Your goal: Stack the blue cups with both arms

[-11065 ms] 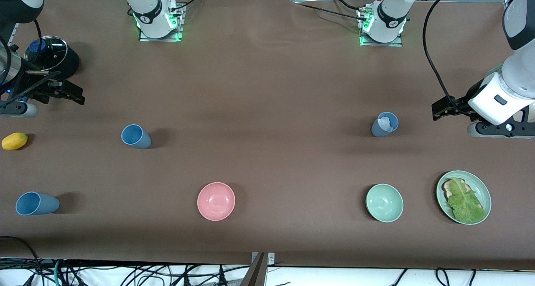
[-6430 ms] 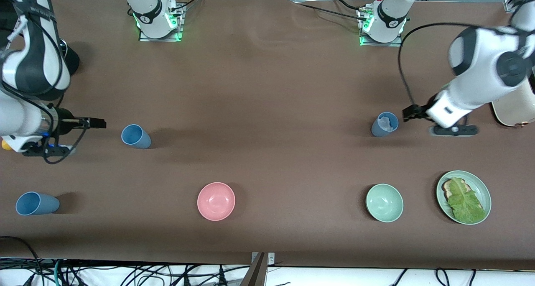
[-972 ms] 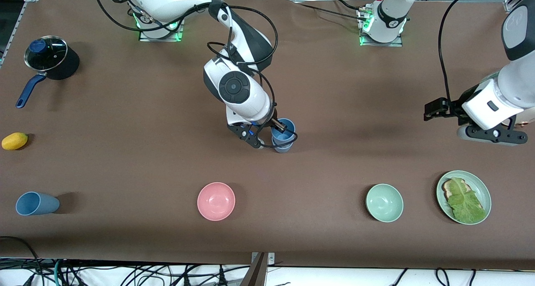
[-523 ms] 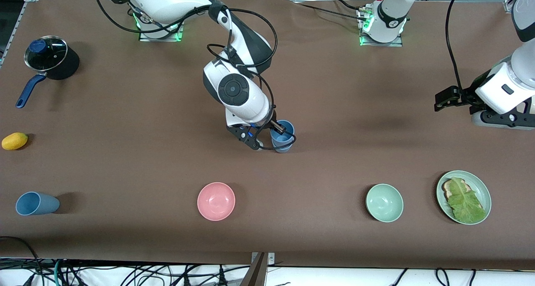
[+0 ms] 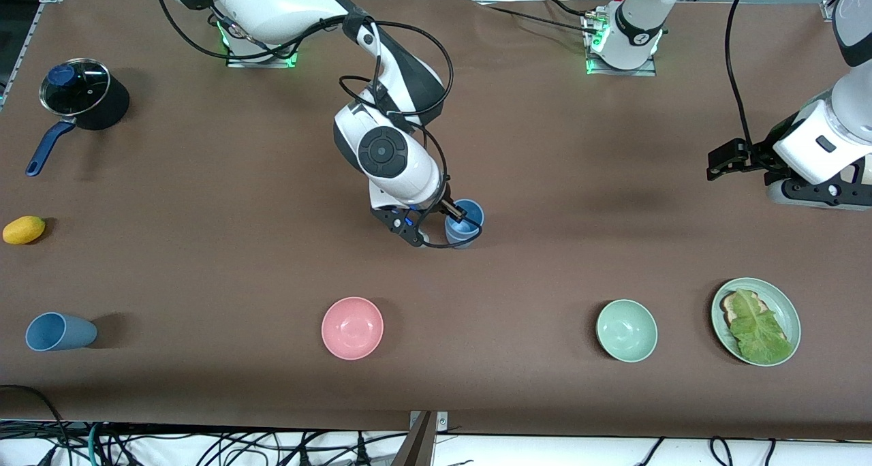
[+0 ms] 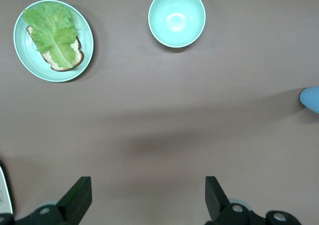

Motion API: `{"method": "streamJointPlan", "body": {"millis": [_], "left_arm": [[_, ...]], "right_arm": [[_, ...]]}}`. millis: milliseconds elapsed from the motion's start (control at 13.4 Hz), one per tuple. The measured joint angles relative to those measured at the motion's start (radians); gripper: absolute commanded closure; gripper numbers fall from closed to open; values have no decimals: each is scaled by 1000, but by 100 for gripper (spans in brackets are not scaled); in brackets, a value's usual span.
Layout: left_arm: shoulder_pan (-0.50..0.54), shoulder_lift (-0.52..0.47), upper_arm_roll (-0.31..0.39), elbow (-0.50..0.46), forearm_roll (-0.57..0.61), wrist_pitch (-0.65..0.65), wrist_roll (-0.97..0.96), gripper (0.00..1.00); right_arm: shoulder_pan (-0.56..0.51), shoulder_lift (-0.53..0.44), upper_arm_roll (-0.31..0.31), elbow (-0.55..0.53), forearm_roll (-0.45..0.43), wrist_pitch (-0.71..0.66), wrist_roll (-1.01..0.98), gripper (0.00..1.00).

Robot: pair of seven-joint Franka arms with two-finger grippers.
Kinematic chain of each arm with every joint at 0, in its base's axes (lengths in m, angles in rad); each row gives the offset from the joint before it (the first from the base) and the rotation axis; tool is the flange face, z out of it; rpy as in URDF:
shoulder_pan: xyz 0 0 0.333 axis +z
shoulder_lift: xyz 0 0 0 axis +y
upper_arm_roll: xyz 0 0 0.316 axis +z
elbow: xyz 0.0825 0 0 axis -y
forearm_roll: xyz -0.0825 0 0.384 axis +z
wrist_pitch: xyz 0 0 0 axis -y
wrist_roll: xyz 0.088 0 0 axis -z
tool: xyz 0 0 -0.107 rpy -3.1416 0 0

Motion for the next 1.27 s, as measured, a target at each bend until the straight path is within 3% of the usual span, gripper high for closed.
{"method": "streamJointPlan", "body": {"millis": [523,972,1271], "left_arm": [[-4,0,1,0,0,0,0,0],[-1,-3,8,0,0,-24,-3,0],[-2,-39,1,-42,0,-22,-23,0]], "right_arm": [[-20,-6,-6,32,-28,-55,-55,0],[-190,-114,-16,40,-28,-360,-390,0],[-224,-208,-113,-72,-28,-390,-569,0]]}}
